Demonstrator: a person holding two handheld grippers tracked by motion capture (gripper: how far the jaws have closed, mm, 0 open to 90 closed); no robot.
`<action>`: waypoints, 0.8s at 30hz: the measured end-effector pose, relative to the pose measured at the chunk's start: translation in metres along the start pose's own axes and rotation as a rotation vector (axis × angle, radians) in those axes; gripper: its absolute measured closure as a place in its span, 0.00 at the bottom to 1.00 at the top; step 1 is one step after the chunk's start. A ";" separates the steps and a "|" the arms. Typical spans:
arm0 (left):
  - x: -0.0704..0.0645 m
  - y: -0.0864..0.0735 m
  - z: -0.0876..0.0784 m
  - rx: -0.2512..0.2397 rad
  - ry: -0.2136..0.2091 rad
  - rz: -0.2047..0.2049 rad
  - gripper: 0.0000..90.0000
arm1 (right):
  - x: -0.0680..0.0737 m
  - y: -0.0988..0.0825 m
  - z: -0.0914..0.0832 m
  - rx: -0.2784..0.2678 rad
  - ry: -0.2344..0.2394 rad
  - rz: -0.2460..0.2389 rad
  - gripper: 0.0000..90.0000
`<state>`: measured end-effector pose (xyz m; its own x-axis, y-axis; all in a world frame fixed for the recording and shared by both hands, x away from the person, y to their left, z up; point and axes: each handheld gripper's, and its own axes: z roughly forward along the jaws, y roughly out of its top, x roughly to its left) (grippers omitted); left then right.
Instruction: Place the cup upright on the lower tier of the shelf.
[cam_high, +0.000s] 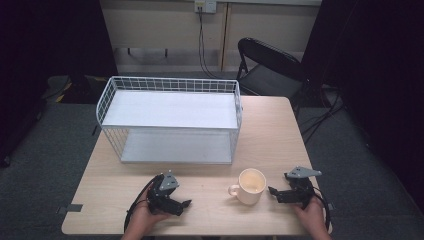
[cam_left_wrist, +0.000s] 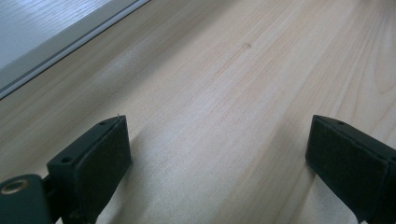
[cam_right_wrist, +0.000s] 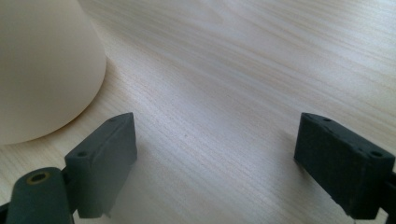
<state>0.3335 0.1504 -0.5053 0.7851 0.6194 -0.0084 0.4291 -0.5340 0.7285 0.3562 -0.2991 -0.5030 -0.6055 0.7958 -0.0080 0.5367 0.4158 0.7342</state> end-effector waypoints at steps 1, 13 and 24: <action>0.000 0.000 0.000 0.000 0.000 0.000 0.07 | 0.000 0.000 0.000 0.000 -0.003 0.002 0.13; 0.000 0.000 0.001 0.011 0.018 -0.013 0.03 | 0.004 0.000 -0.001 0.004 -0.028 0.026 0.15; 0.000 0.000 0.001 0.011 0.018 -0.014 0.03 | 0.006 0.018 -0.027 -0.013 0.032 0.034 0.28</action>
<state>0.3336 0.1497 -0.5055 0.7711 0.6366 -0.0059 0.4446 -0.5318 0.7208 0.3462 -0.2985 -0.4718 -0.6057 0.7948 0.0383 0.5497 0.3831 0.7423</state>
